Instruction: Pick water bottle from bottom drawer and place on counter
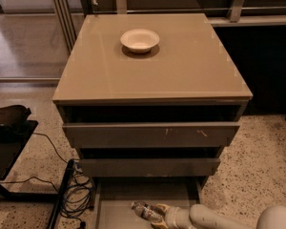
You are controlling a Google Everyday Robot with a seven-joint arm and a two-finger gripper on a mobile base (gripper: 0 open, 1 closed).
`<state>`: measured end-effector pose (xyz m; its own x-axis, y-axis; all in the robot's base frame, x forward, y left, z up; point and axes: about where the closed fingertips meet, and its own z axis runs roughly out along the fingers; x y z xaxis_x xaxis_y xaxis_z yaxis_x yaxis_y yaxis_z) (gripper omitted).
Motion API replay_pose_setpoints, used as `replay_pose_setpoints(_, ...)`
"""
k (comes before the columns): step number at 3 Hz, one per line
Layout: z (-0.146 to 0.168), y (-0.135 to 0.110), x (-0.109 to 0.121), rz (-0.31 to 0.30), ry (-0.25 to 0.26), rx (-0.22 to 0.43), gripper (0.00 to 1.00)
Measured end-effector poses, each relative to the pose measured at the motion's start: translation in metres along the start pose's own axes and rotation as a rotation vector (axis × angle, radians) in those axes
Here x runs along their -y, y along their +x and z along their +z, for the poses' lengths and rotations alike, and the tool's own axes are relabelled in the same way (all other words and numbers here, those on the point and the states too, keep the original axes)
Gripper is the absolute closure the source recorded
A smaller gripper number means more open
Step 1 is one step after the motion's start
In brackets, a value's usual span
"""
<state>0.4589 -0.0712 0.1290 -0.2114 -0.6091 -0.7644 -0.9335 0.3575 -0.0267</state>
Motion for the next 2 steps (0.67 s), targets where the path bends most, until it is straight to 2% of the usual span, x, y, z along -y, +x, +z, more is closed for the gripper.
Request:
replay_pose_setpoints(1,-0.012,-0.001,0.008,0.032,0.008,0.008,0.88)
replay_pose_setpoints(2,-0.046,-0.008,0.022,0.061,0.000,0.009,1.00)
